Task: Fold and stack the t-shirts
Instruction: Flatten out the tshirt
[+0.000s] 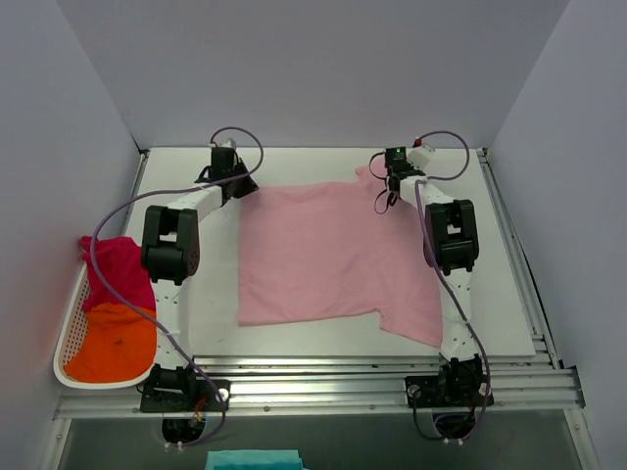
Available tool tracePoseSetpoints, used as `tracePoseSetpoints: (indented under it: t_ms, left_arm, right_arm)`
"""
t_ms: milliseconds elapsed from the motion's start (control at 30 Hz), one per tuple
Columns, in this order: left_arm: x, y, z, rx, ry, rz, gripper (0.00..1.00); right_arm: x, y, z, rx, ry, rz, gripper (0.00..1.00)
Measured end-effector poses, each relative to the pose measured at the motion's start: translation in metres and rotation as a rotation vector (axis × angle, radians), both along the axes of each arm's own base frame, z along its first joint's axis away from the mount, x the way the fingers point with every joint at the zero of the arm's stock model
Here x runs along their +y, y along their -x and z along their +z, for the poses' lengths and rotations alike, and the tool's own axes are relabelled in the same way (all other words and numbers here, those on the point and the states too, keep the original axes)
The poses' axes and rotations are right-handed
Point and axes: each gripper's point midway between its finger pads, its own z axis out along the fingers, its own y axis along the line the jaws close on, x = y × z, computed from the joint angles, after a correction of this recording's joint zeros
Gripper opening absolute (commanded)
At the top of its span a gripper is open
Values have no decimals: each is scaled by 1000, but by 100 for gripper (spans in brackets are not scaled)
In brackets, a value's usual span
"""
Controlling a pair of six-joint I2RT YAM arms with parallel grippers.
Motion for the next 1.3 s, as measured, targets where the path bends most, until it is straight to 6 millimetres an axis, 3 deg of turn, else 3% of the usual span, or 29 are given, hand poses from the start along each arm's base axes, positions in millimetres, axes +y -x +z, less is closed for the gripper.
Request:
tracePoseSetpoints:
  t_ms: [300,967,1300]
  left_arm:
    - [0,5,-7,42,-17,9,5]
    - [11,-56,-22,98,-147,21,5]
    - [44,-77,-22,62,-130,70,2]
  right_arm:
    - [1,-1,0,2,-2,2,0]
    - [22,-53,2,-93,-81,52,0]
    - [27,-63,3,-140,-121,46,0]
